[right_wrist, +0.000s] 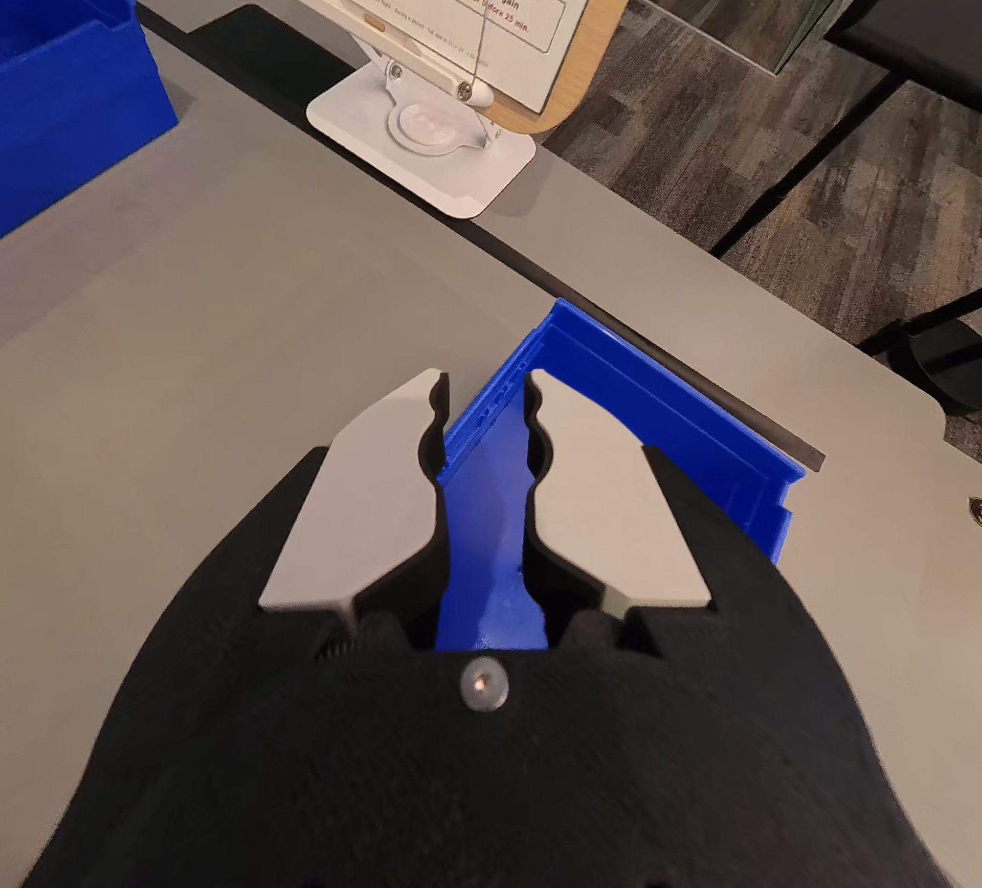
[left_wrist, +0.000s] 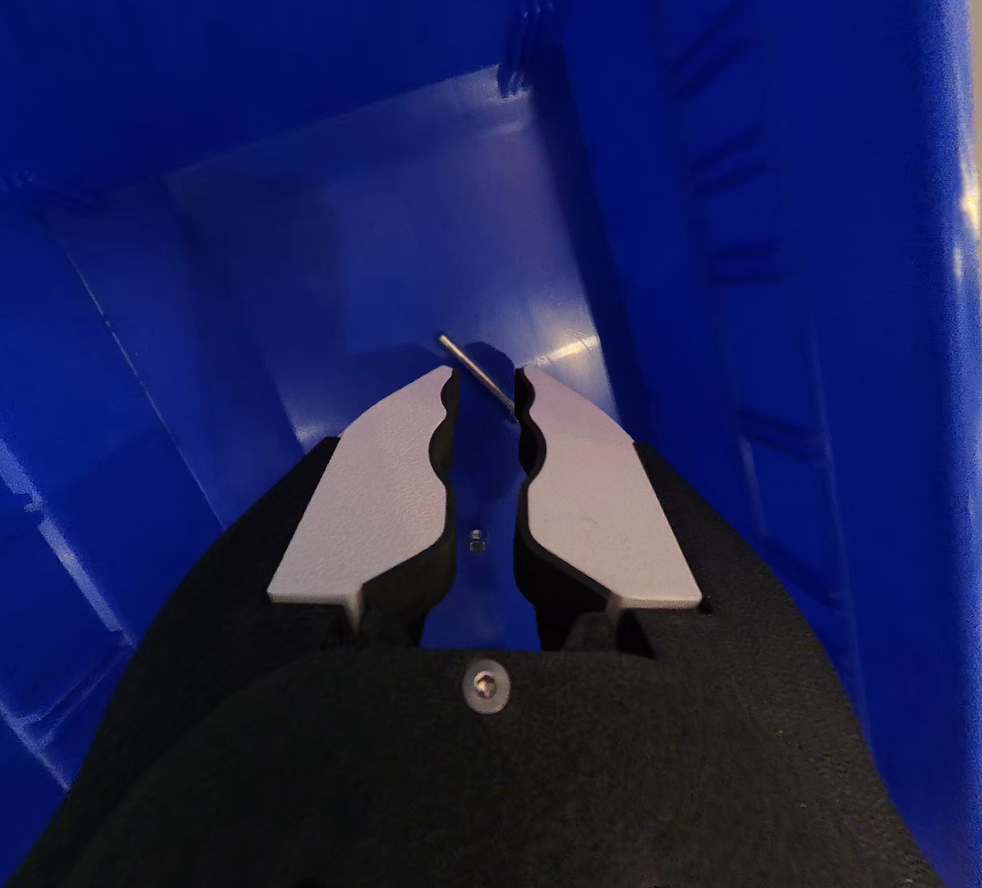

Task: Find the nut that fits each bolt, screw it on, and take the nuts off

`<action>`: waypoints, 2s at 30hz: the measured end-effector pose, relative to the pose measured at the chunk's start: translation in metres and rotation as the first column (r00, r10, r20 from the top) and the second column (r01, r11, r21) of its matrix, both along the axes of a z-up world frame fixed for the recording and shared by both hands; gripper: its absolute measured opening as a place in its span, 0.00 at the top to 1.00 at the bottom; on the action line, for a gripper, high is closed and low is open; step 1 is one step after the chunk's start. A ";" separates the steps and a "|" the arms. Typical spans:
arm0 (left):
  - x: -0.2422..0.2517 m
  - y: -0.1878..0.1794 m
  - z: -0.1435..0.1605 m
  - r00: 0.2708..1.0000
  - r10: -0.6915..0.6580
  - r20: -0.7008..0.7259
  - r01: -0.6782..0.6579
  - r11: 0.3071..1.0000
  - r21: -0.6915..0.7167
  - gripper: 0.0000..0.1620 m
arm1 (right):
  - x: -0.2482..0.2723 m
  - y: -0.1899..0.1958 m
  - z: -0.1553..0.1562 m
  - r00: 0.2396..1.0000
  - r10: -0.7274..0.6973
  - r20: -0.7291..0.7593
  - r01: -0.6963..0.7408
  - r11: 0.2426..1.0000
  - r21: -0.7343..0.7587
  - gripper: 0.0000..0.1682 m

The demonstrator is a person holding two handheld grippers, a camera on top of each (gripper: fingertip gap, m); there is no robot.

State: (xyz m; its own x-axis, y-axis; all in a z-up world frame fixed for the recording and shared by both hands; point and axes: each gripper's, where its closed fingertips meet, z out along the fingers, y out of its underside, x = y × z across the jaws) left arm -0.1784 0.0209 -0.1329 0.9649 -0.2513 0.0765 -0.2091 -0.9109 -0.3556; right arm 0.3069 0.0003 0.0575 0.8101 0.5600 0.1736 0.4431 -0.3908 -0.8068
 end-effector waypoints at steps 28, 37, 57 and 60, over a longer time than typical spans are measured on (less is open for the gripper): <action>0.074 -0.036 0.150 0.942 -0.332 0.052 0.279 0.859 0.429 0.97 | -0.014 0.006 -0.021 0.991 0.026 0.130 -0.021 0.999 -0.040 0.84; 0.228 -0.073 0.073 0.731 -0.676 -0.091 0.677 0.703 0.219 0.97 | -0.013 0.002 -0.029 0.986 0.032 0.164 -0.020 0.997 -0.073 0.84; 0.273 -0.063 0.035 0.725 -0.688 0.033 0.656 0.704 0.274 0.97 | -0.040 -0.001 -0.040 0.985 0.161 0.057 -0.151 0.977 -0.152 0.85; 0.275 -0.056 0.057 0.736 -0.672 0.080 0.601 0.703 0.380 0.97 | -0.078 -0.007 -0.026 0.952 0.281 -0.121 -0.293 0.951 -0.097 0.85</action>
State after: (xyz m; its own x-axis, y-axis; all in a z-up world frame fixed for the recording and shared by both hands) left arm 0.0969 -0.0352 -0.0760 0.5356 -0.8428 0.0523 -0.5901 -0.4179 -0.6907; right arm 0.2287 -0.0068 0.0316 0.6221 0.7827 0.0195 0.4656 -0.3498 -0.8129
